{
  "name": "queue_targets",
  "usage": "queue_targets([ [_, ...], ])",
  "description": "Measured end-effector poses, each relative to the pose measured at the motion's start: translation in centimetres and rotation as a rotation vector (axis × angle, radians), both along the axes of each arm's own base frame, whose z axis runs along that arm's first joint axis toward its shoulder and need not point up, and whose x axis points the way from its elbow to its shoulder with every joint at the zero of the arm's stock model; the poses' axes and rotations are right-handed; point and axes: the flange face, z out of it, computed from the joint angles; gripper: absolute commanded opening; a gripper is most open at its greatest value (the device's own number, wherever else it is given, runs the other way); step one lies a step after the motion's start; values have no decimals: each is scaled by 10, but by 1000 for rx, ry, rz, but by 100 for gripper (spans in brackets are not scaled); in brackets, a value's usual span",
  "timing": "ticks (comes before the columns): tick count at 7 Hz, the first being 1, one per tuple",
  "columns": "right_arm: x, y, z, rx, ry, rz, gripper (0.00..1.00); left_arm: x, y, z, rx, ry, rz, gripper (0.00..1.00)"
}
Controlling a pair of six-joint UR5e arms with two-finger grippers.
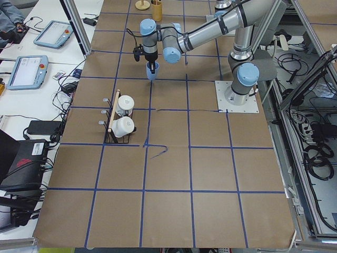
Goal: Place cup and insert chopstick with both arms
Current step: 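Carry blue cup to table center with left gripper while right grasps chopstick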
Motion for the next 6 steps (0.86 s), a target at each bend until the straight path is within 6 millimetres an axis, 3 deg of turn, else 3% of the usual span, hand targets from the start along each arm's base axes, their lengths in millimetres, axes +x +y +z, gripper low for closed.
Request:
queue_targets([
  [2, 1, -1, 0, -3, -12, -7, 3, -111, 14, 10, -25, 15, 31, 0],
  [3, 1, -1, 0, -3, -14, -8, 0, -142, 19, 6, -38, 20, 25, 0],
  [4, 1, 0, 2, -3, -13, -9, 0, -161, 23, -2, -45, 18, 11, 0],
  [6, 1, 2, 6, 4, -13, -11, 0, -177, 23, -22, -35, 16, -27, 0],
])
